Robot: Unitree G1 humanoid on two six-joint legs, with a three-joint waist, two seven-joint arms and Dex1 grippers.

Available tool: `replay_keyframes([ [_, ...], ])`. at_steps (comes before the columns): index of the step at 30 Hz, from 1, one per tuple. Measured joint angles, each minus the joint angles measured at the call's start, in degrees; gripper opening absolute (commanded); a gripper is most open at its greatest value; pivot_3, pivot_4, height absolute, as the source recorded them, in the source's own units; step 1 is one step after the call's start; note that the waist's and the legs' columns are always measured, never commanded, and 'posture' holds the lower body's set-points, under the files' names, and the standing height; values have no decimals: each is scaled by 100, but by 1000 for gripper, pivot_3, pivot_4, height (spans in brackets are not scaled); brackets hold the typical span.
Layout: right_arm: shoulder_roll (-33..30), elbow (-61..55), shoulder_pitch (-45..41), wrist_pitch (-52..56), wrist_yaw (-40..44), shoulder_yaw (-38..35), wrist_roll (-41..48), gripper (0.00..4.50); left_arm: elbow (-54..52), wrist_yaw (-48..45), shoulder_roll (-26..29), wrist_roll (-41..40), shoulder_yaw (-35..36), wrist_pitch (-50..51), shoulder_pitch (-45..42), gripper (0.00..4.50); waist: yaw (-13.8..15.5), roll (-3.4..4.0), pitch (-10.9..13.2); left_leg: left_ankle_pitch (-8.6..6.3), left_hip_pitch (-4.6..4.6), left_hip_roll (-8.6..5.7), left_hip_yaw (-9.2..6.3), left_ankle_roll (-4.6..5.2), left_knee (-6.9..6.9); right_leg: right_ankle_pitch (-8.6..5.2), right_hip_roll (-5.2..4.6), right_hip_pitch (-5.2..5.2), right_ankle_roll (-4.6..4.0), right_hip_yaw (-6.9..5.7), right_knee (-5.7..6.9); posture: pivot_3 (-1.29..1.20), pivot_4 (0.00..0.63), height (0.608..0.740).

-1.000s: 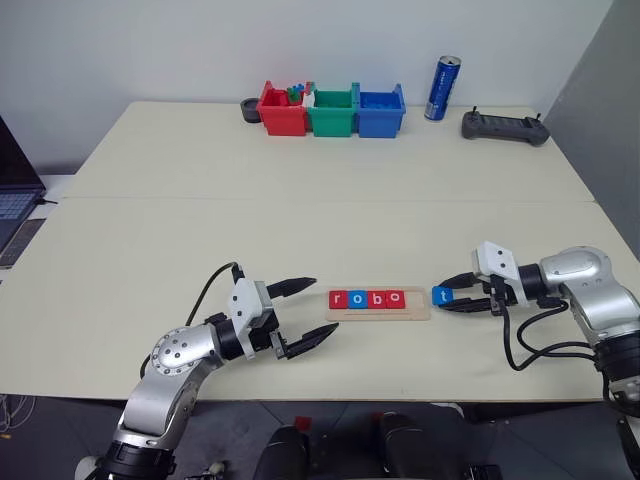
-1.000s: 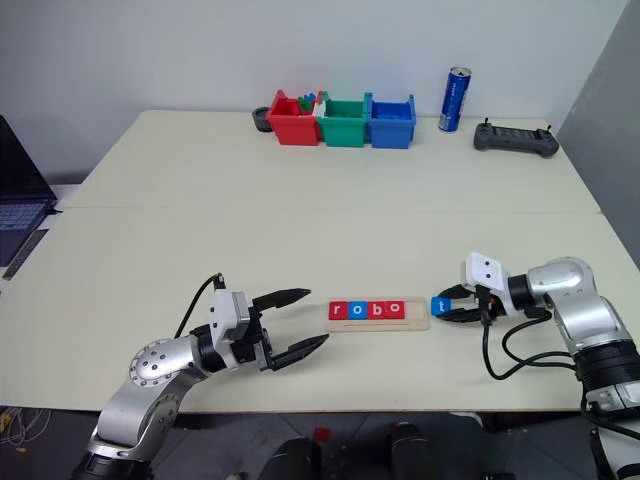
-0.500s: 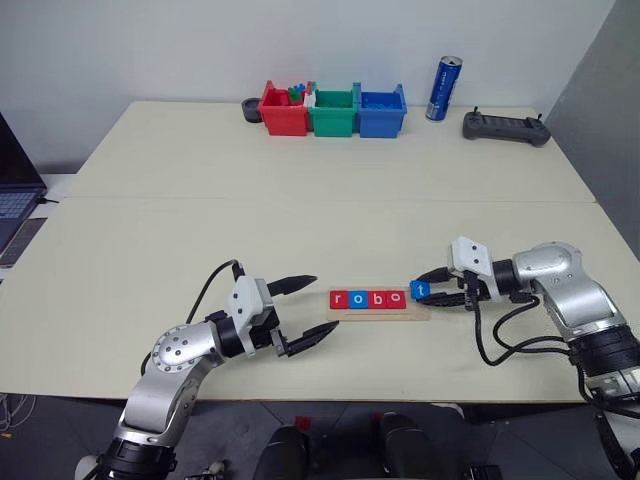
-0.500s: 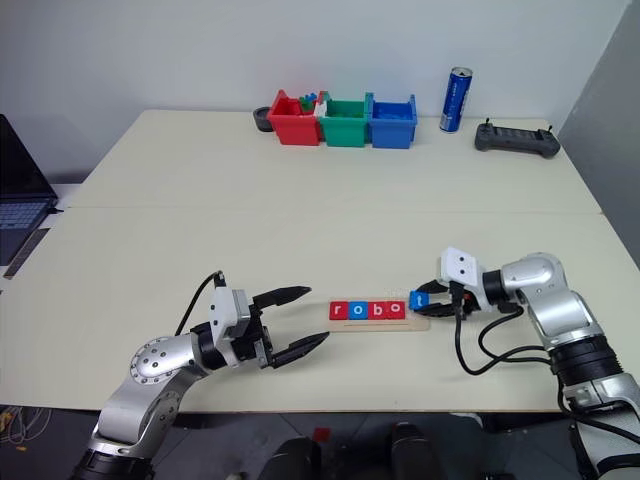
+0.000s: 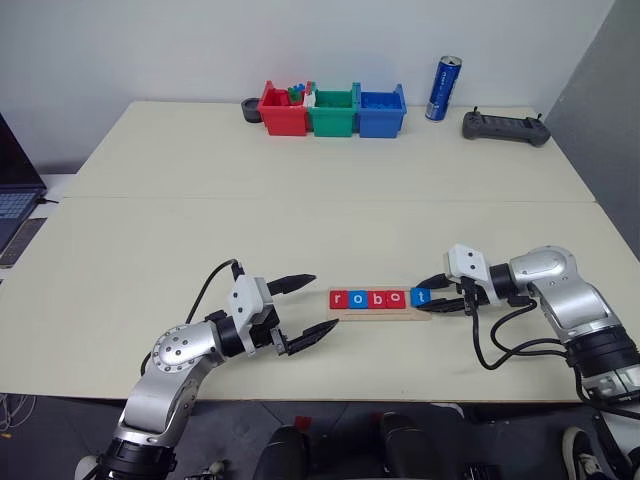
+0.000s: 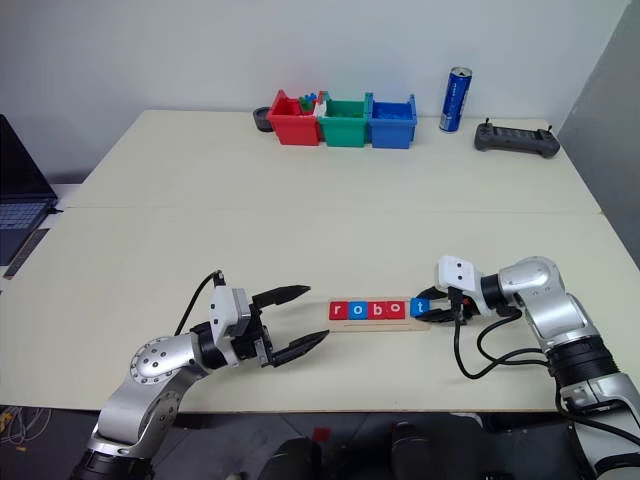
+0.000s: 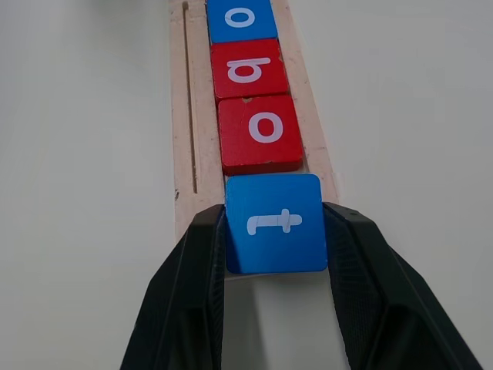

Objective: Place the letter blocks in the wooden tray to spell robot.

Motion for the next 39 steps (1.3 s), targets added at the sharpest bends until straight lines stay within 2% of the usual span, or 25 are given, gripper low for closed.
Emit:
replay_keyframes([
  [13, 31, 99, -91, -80, 15, 100, -9, 1458, -12, 64, 2, 0, 0, 103, -4, 4500, 0, 0, 0, 0, 0, 0, 0, 0, 0, 0, 0, 0, 0, 0, 0, 0, 150, 740],
  [21, 44, 160, -168, -4, 23, 103, -1, 4265, -29, 65, 3, 0, 0, 113, -7, 4500, -2, 0, 0, 0, 0, 0, 0, 0, 0, 0, 0, 0, 0, 0, 0, 0, 150, 740],
  [22, 44, 160, -169, 25, 27, 103, 2, 4458, -29, 65, 3, 0, 0, 114, -10, 4500, -2, 0, 0, 0, 0, 0, 0, 0, 0, 0, 0, 0, 0, 0, 0, 0, 150, 740],
  [33, -253, -124, -111, 381, -1, -213, 213, 4458, -27, 61, 3, 2, 0, 114, -79, 4500, 3, 0, 0, 0, 0, 0, -1, 0, 0, 0, 0, 0, 0, -1, 0, 0, 150, 740],
  [36, -303, -114, -41, 383, -12, -243, 214, 3937, -26, 57, 3, 2, 0, 113, -79, 4500, -9, 0, 0, 0, 0, 0, 0, 0, 0, 0, 0, 0, 0, 0, 1, 0, 150, 740],
  [39, -324, -68, -38, 359, -15, -262, 214, 2909, -25, 50, 3, 2, 0, 112, -79, 4500, -13, 0, 0, 0, 1, 0, 0, 0, 0, 0, 0, 0, 0, 0, 1, 0, 150, 740],
])
